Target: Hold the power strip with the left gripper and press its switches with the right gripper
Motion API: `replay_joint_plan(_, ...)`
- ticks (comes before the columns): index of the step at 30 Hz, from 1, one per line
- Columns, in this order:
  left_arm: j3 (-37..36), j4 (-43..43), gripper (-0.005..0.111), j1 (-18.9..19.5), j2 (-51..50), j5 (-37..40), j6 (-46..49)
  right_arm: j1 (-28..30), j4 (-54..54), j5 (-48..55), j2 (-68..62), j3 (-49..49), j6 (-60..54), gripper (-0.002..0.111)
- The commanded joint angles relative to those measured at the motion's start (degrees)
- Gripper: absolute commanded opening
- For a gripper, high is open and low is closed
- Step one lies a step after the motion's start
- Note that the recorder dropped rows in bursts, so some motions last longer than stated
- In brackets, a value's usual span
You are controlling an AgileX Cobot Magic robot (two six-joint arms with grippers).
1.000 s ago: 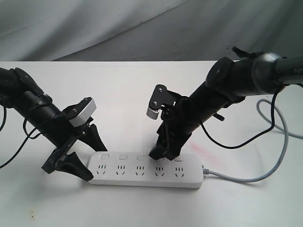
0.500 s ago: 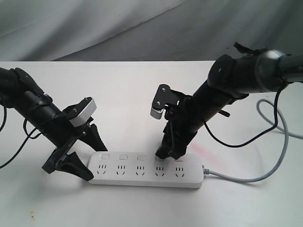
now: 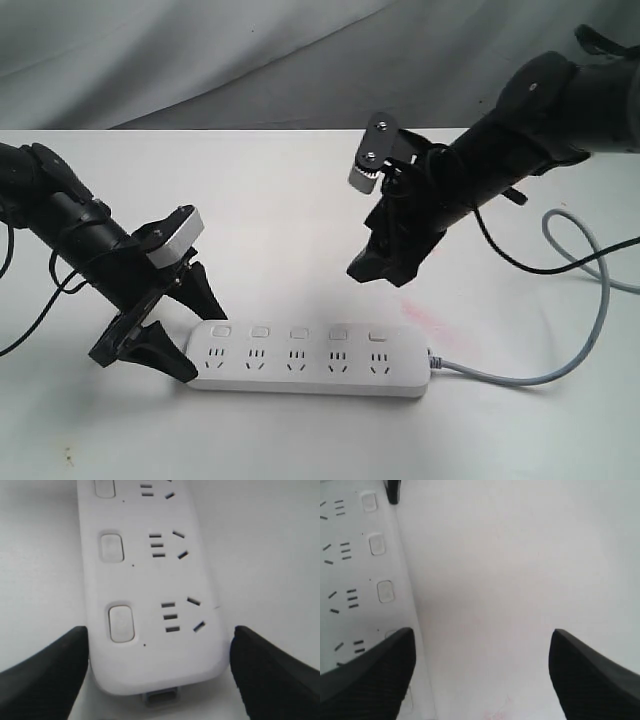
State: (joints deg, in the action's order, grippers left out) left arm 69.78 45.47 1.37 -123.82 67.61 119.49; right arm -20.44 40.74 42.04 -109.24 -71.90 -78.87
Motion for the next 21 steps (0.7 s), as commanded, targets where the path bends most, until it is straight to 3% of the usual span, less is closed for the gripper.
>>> replay_joint_plan(1, -0.4, -1.6, 0.061, -0.3, -0.5, -4.8, 0.5, 1.9, 2.6, 1.0, 0.3, 2.9, -2.7, 0.068)
replay_joint_plan(9, -0.4, -1.6, 0.061, -0.3, -0.5, -4.8, 0.5, 1.6, 8.9, -6.4, 0.2, 10.7, -9.2, 0.068)
replay_joint_plan(21, -0.4, -1.6, 0.061, -0.3, -0.5, -4.8, 0.5, 1.6, 9.3, -7.5, -0.5, 11.1, -9.4, 0.068)
